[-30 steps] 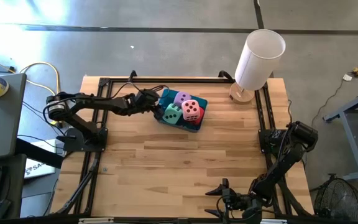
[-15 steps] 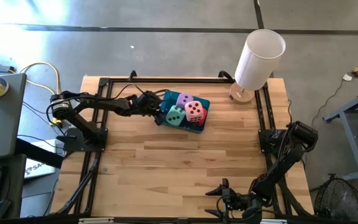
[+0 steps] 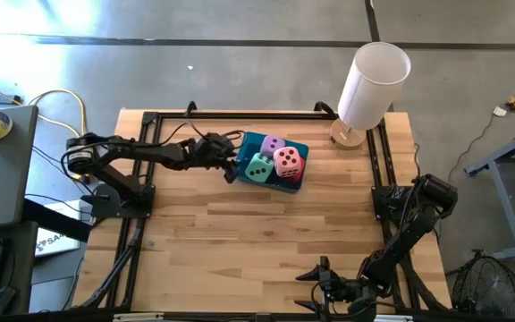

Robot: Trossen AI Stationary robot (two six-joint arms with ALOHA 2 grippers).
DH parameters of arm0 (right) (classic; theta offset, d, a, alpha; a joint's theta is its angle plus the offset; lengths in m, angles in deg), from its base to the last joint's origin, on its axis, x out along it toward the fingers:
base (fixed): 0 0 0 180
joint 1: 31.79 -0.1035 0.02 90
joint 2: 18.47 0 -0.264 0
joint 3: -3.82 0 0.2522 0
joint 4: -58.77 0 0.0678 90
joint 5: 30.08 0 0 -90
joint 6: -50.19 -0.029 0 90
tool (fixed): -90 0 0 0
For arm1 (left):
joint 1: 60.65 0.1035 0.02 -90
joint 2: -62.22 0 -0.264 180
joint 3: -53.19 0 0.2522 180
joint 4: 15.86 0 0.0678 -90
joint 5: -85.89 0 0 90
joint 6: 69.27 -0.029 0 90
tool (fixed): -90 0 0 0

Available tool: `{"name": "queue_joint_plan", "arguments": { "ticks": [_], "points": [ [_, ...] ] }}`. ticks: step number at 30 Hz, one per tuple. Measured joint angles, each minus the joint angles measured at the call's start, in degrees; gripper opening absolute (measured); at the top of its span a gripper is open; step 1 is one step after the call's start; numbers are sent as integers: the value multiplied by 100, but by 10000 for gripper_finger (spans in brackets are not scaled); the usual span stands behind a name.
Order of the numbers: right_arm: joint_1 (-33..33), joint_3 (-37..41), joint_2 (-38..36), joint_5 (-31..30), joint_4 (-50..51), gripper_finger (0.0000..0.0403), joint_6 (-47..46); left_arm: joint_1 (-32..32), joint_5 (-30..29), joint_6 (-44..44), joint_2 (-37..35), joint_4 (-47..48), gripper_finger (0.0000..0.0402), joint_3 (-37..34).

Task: Pick & Place Dice
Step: Put the small blue dice into the blue bin

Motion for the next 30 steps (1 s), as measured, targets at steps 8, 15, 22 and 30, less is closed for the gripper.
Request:
{"name": "queue_joint_plan", "arguments": {
  "ticks": [8, 15, 22, 30],
  "points": [
    [0, 0, 0, 1, 10, 305, -3, -169, 316, 192, 84, 10, 195, -7],
    [0, 1, 0, 1, 36, 305, 8, -483, 135, 152, 143, 0, 195, -7],
    [0, 0, 0, 1, 34, 305, 1, -746, 127, -152, 143, -157, 195, -4],
    [0, 0, 0, 1, 34, 305, -1, -713, 125, -311, 77, -370, 195, -4]
  ]
}}
